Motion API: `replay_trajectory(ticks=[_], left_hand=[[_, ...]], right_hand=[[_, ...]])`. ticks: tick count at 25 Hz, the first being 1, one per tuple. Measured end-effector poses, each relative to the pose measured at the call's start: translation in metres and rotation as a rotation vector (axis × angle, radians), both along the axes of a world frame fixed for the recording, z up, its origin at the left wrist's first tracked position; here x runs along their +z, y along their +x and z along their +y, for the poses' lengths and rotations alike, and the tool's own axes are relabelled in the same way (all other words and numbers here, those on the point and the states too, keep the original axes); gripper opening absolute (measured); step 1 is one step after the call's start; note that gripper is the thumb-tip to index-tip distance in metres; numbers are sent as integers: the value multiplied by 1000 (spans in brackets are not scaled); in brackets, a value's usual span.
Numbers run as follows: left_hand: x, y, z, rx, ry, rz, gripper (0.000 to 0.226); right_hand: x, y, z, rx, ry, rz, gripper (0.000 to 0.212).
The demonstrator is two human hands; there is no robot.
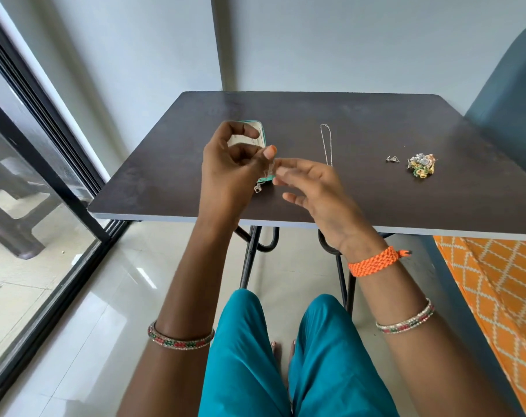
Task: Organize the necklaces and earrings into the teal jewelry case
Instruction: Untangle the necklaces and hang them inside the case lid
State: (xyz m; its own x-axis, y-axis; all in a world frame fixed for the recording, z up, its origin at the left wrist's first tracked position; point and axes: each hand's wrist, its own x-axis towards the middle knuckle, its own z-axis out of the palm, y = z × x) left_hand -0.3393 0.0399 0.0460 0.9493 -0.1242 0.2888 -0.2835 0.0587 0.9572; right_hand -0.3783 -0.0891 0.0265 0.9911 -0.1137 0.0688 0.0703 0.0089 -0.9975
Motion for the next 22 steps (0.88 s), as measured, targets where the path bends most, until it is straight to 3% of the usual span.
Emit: replay_trajectory(ticks=[7,11,14,19,22], left_hand=[[2,-4,1,106,2,7,23],[0,-2,-1,133,-186,130,27],[-7,-1,-5,90,-319,238,28],[-26,-3,-11,76,-111,97,28],[-23,5,-7,140,-32,53,31]], right_hand=[[9,4,8,-89,31,-71,11],[7,4,10,-72,-122,-135,8],[6,11,9,-127,-259,-187,20],[12,28,1,-204,-323,-238,10],[19,34,3,-169,-248,-246,8]])
